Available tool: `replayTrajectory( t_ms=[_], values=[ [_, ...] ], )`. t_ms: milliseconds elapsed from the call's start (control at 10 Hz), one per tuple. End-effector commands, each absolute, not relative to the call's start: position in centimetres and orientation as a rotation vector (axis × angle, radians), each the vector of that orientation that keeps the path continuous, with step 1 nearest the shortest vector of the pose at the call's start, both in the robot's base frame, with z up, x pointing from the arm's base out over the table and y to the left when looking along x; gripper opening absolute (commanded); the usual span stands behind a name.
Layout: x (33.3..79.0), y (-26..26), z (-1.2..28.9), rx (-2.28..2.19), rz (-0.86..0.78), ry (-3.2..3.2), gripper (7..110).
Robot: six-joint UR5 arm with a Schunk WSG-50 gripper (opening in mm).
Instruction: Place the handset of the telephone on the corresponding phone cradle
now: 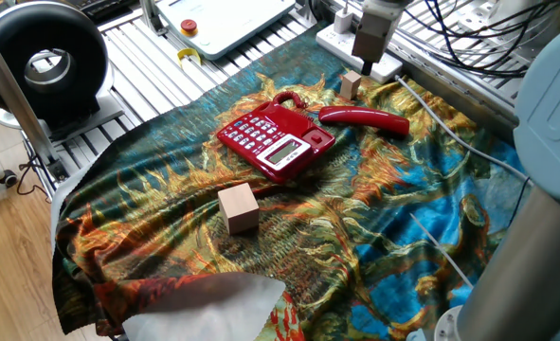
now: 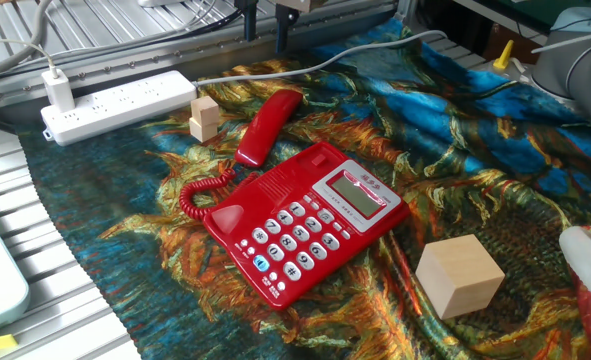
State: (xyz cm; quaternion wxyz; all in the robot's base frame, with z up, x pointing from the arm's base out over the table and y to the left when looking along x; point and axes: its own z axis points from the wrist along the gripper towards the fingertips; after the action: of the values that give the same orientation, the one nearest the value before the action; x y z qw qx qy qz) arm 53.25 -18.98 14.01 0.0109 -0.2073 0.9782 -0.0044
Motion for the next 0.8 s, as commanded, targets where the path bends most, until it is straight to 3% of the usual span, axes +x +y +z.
replayTrajectory(
  t_ms=[0, 700],
  values=[
    [52.8, -20.0, 14.0, -0.645, -0.064, 3.074, 44],
    [50.8, -16.4, 14.2, -0.523, 0.182, 3.149, 44]
  ],
)
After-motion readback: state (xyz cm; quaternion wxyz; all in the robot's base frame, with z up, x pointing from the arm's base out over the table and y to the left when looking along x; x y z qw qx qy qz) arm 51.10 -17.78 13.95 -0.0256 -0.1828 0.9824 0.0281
